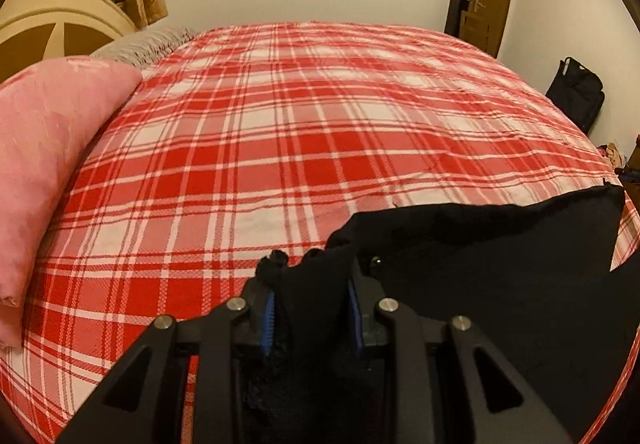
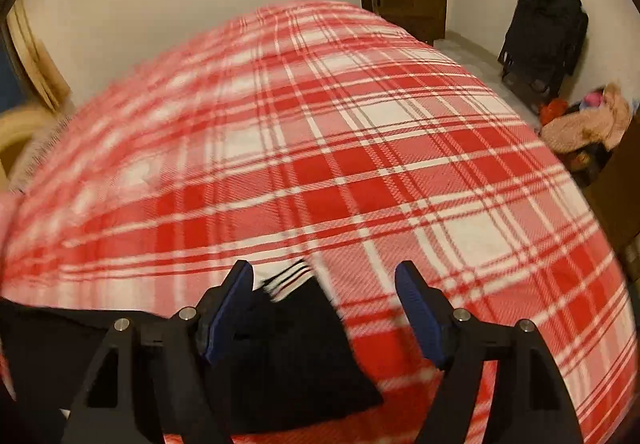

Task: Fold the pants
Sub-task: 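Close the left tool on the waistband while the right tool grasps the hem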

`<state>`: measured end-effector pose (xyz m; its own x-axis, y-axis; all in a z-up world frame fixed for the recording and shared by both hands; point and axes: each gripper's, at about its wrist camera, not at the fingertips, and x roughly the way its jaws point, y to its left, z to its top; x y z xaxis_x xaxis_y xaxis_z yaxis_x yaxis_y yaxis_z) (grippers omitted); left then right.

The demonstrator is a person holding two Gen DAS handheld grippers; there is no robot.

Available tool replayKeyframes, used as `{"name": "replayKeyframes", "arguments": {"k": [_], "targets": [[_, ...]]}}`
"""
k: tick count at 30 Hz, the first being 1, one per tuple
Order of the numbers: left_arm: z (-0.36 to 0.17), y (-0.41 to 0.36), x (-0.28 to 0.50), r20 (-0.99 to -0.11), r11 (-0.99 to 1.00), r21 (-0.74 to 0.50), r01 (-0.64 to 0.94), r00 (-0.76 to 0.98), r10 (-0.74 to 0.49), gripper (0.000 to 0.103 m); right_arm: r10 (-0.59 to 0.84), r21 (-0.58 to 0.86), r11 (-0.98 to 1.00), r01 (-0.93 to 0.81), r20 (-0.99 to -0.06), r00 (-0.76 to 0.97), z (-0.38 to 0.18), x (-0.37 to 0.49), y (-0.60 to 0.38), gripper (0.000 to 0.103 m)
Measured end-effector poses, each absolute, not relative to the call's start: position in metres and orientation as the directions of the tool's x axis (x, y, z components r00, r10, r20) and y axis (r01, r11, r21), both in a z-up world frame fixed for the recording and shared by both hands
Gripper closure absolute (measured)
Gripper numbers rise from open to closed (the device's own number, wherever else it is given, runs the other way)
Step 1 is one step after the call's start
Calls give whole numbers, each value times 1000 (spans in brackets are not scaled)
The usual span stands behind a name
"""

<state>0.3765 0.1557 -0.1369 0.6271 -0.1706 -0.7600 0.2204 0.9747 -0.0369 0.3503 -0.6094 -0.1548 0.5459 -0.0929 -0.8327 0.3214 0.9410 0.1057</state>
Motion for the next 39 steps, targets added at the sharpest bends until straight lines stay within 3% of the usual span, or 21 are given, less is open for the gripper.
{"name": "replayKeyframes", "arguments": {"k": [2, 4, 5, 6, 8, 9, 11, 14, 20, 24, 29, 32, 33, 35, 39], "targets": [[-140, 155, 379, -770, 975, -30, 219, 617, -163, 74, -57, 105, 953, 285, -859, 509, -168, 365, -606, 33], [-143, 154, 380, -776, 975, -24, 221, 611, -158, 74, -71, 49, 966, 254, -894, 442, -183, 378, -598, 46], [-144, 153, 381, -779, 975, -20, 220, 607, -153, 74, -55, 42, 973, 228, -913, 405, -193, 383, -592, 54], [-145, 152, 382, -782, 976, -14, 219, 605, -148, 74, -61, 29, 978, 205, -907, 417, -192, 383, -586, 71], [-144, 152, 381, -779, 975, -13, 221, 609, -148, 74, -65, 17, 983, 183, -897, 438, -184, 380, -576, 93], [-141, 151, 380, -774, 975, -7, 220, 617, -145, 74, -95, -6, 981, 195, -887, 452, -180, 377, -575, 95], [-131, 151, 373, -752, 976, -17, 218, 640, -156, 75, -146, -37, 976, 214, -843, 517, -161, 363, -570, 96], [-102, 156, 346, -690, 967, -40, 253, 693, -210, 75, -129, 48, 969, 242, -740, 661, -115, 318, -570, 96], [-73, 182, 268, -583, 947, -99, 306, 754, -304, 74, -160, 97, 955, 282, -632, 758, -71, 213, -569, 96], [-90, 189, 212, -552, 929, -104, 356, 756, -351, 74, -158, 129, 941, 313, -651, 743, -87, 148, -570, 96], [-139, 187, 183, -596, 917, -100, 386, 715, -366, 74, -141, 58, 955, 292, -777, 614, -145, 97, -557, 96], [-152, 197, 181, -579, 920, -163, 357, 720, -382, 74, -200, -34, 953, 300, -816, 543, -161, 82, -544, 84], [-152, 200, 179, -569, 918, -179, 354, 724, -390, 74, -212, -41, 950, 309, -813, 543, -157, 76, -543, 65], [-149, 201, 178, -552, 918, -183, 353, 736, -393, 74, -260, -80, 942, 327, -791, 554, -139, 65, -535, 43], [-143, 196, 175, -541, 921, -142, 362, 751, -379, 74, -279, -119, 952, 282, -716, 640, -92, 58, -490, 43]]}}
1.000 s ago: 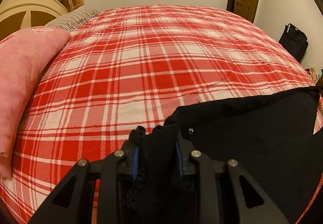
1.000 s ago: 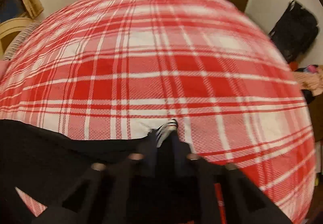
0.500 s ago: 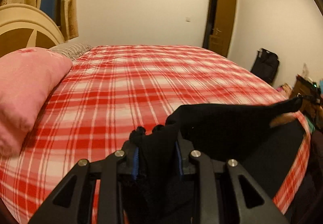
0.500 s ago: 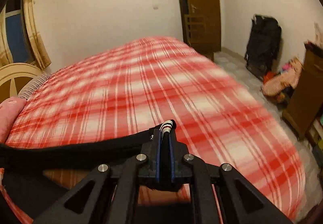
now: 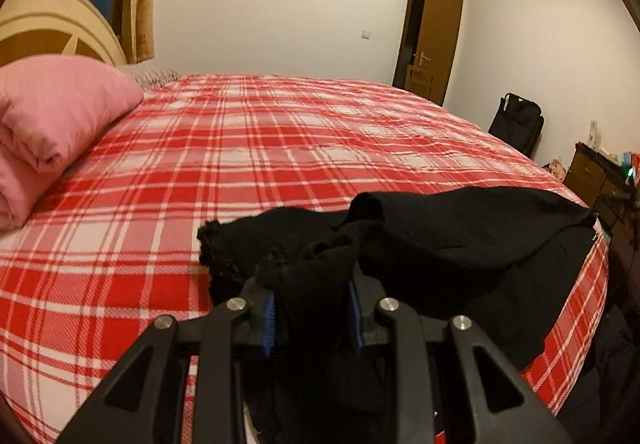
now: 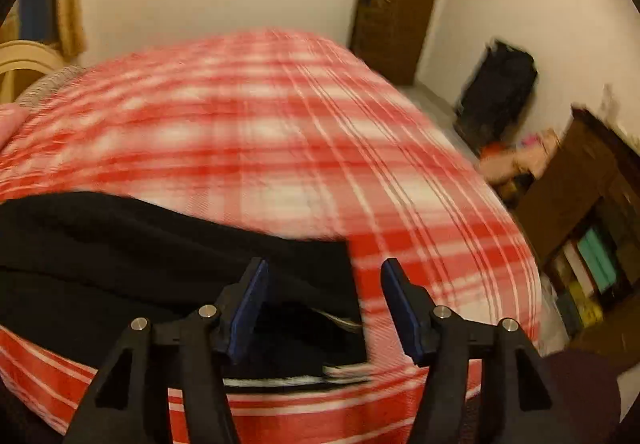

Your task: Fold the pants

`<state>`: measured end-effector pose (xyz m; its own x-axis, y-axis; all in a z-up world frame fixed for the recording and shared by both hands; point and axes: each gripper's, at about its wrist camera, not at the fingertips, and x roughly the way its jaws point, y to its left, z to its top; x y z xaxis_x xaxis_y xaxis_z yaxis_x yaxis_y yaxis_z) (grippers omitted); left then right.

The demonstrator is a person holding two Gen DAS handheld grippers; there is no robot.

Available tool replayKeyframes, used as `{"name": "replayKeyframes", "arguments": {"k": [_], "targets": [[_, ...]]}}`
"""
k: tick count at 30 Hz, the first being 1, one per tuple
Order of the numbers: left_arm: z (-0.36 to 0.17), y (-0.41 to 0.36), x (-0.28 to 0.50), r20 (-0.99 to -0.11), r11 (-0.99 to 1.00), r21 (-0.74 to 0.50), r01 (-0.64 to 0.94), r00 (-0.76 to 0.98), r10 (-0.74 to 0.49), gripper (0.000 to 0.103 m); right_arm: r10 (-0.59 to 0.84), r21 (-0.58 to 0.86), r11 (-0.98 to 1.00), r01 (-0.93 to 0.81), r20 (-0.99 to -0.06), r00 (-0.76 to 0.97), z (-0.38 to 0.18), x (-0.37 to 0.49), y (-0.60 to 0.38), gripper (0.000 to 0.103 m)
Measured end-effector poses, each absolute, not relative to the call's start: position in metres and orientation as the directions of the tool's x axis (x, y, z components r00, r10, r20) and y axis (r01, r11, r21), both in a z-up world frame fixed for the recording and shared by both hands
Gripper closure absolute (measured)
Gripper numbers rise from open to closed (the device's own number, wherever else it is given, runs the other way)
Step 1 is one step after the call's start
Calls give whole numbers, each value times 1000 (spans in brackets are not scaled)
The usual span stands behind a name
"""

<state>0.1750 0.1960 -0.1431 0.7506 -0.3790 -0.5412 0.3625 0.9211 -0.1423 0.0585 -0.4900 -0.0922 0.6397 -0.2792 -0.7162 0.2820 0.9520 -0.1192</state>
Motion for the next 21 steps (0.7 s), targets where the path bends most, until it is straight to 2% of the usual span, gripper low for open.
{"name": "replayKeyframes", "arguments": {"k": [4, 7, 13, 14, 15, 16, 18, 21], "targets": [[-136, 195, 170, -528, 924, -109, 366, 767, -366, 74, -164, -229, 973, -3, -704, 691, -79, 86, -377, 43], [-129, 191, 165, -526, 922, -68, 380, 772, -357, 74, -6, -245, 932, -267, -747, 665, -99, 109, -279, 43], [-124, 188, 167, -529, 919, -28, 394, 774, -348, 74, 126, -249, 814, -525, -806, 578, -161, 141, -157, 43], [-123, 188, 169, -529, 917, -26, 397, 773, -350, 74, 133, -246, 800, -547, -816, 562, -169, 148, -147, 47], [-121, 188, 172, -529, 917, -24, 399, 773, -350, 74, 127, -258, 787, -560, -820, 557, -175, 150, -137, 57], [-119, 188, 174, -529, 916, -27, 400, 772, -353, 74, 118, -276, 778, -564, -817, 564, -179, 153, -131, 62], [-115, 189, 177, -521, 911, -34, 412, 770, -368, 74, 128, -253, 788, -561, -824, 552, -177, 162, -128, 97], [-107, 188, 180, -511, 905, -21, 424, 774, -374, 74, 151, -218, 814, -538, -816, 558, -161, 168, -137, 100]]}}
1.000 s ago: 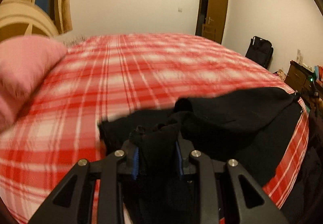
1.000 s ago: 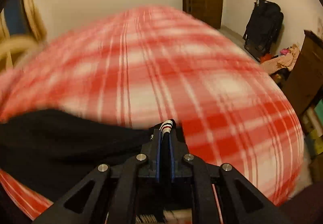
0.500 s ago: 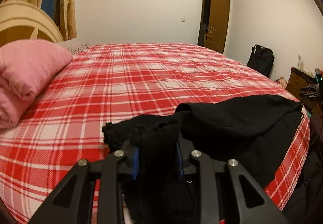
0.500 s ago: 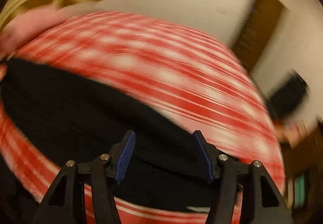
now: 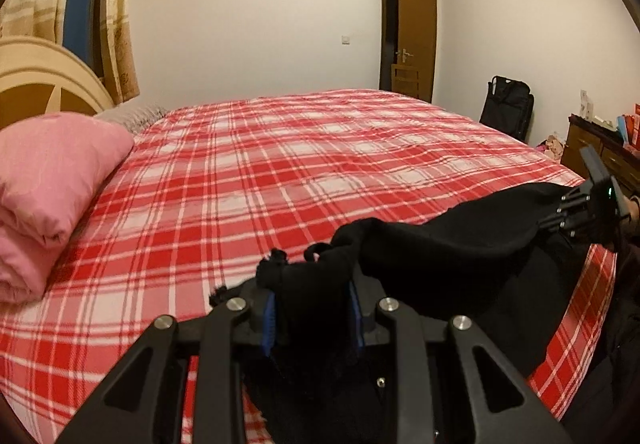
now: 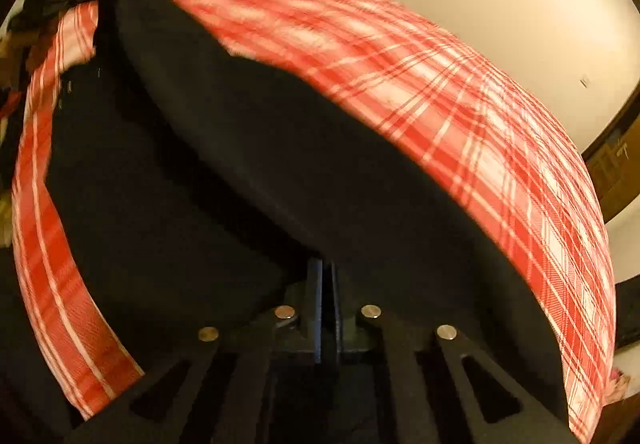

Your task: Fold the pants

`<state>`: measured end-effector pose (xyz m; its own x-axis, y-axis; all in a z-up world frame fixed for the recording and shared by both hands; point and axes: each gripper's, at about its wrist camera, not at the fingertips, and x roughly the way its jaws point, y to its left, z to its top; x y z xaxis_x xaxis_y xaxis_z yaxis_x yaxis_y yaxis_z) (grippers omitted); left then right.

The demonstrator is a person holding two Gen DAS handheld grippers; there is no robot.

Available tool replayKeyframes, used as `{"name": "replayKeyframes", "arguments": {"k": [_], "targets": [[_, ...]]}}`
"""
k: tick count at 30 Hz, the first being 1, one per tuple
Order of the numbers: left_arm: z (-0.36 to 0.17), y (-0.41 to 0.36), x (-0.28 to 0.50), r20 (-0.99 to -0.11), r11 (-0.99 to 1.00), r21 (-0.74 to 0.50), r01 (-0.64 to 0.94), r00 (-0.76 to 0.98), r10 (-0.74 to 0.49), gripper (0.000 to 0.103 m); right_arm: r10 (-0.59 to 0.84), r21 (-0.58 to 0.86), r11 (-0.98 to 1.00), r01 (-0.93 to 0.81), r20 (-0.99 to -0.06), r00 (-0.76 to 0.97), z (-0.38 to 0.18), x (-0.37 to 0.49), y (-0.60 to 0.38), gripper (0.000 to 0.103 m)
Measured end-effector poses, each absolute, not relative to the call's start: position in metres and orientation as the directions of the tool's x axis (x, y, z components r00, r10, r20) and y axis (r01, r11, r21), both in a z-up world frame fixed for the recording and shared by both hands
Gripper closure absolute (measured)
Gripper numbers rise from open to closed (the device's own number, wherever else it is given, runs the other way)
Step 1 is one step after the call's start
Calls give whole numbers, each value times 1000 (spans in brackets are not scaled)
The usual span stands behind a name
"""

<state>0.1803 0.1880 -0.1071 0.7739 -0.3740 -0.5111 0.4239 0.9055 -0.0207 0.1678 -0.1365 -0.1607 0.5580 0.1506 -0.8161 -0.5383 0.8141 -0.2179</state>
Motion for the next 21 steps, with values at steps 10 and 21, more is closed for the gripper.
{"name": "replayKeyframes", "arguments": {"k": [10, 21], "targets": [[-129, 199, 118, -546, 871, -45, 490, 718, -432, 70, 191, -214, 737, -641, -844, 501, -149, 90, -148, 101], [-168, 221, 103, -697, 894, -17, 447, 636, -331, 31, 148, -228, 729, -645, -868, 474, -180, 87, -153, 98]]}}
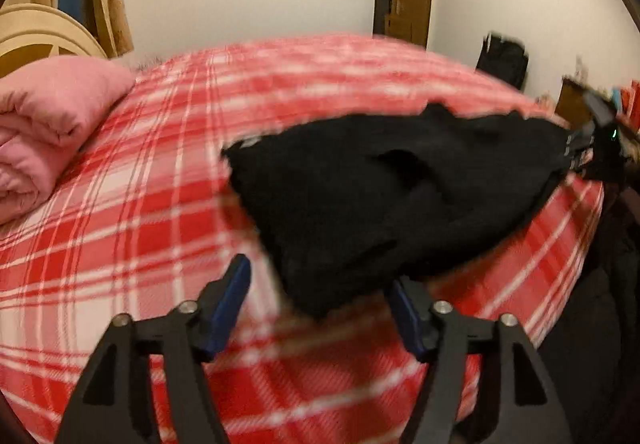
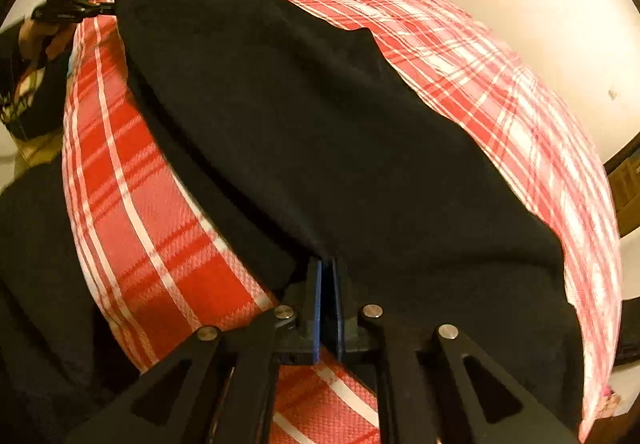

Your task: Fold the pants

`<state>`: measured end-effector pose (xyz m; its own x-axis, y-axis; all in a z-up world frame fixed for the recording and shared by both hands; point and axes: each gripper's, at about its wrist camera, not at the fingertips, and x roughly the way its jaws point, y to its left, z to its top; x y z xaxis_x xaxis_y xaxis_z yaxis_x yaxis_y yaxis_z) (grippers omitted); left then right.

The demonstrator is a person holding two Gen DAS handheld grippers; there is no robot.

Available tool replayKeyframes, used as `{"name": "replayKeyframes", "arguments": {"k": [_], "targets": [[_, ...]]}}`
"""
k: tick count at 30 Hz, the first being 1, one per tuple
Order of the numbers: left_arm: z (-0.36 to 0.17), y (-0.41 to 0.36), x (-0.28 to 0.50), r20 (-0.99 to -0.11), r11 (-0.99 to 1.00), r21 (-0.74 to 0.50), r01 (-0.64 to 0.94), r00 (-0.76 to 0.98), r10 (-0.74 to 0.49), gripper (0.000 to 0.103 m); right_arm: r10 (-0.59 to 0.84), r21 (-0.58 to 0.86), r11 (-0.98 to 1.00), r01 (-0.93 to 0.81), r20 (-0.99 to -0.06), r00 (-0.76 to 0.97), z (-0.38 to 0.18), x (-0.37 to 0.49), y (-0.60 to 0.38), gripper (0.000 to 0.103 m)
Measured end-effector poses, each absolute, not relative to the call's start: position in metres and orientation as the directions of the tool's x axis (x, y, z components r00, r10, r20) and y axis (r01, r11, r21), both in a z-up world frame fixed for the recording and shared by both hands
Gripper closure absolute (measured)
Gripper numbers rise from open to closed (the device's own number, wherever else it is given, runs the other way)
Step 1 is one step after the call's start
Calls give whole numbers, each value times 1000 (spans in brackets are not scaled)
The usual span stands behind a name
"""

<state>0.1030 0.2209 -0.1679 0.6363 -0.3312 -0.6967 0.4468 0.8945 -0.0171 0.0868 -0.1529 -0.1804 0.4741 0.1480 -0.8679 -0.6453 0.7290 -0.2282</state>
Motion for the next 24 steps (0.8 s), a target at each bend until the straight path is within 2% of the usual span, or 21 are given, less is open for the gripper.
{"name": "replayKeyframes", "arguments": {"k": [2, 4, 5, 8, 9, 10, 12, 15, 17, 18, 19, 20, 21, 22, 23, 24], "targets": [[-171, 230, 97, -715, 903, 25, 429, 638, -284, 32, 153, -221, 737, -639, -866, 475, -182, 81, -152, 97], [-170, 247, 95, -721, 923, 1, 385, 639, -266, 39, 162, -203, 748, -632, -868, 470, -181, 83, -148, 97], [-167, 255, 96, -710, 934, -36, 356, 648, -274, 42, 166, -194, 752, -630, -869, 466, -181, 85, -149, 97], [-152, 272, 100, -640, 936, -183, 301, 686, -346, 43, 168, -184, 752, -633, -874, 455, -180, 94, -149, 97], [-146, 274, 105, -611, 924, -245, 293, 694, -382, 41, 165, -188, 750, -634, -875, 455, -180, 97, -148, 95], [-144, 275, 110, -590, 910, -298, 289, 693, -413, 30, 162, -195, 747, -636, -874, 458, -178, 96, -148, 94], [-144, 268, 130, -572, 882, -387, 268, 680, -458, 16, 163, -201, 746, -635, -869, 467, -175, 95, -145, 91], [-156, 259, 159, -583, 855, -452, 254, 641, -499, 16, 175, -196, 756, -624, -858, 482, -168, 88, -147, 83], [-167, 247, 177, -631, 871, -432, 234, 611, -478, 25, 183, -192, 762, -618, -851, 492, -163, 85, -147, 82], [-174, 239, 187, -663, 878, -419, 233, 582, -471, 39, 184, -195, 766, -612, -846, 500, -161, 84, -148, 82], [-179, 233, 191, -681, 879, -413, 240, 560, -472, 65, 186, -197, 768, -609, -841, 507, -160, 84, -148, 82], [-181, 227, 194, -690, 878, -406, 254, 545, -477, 74, 187, -200, 771, -605, -837, 515, -158, 83, -149, 82], [-179, 219, 195, -695, 885, -378, 273, 548, -466, 76, 185, -202, 774, -600, -834, 519, -157, 84, -149, 82], [-173, 216, 191, -694, 893, -351, 283, 561, -451, 89, 183, -204, 777, -595, -832, 524, -157, 86, -150, 82], [-166, 214, 189, -693, 904, -319, 286, 580, -428, 94, 179, -208, 781, -588, -829, 530, -157, 88, -151, 82], [-156, 218, 189, -681, 907, -324, 268, 600, -420, 94, 176, -208, 783, -586, -830, 530, -159, 91, -151, 82]]}}
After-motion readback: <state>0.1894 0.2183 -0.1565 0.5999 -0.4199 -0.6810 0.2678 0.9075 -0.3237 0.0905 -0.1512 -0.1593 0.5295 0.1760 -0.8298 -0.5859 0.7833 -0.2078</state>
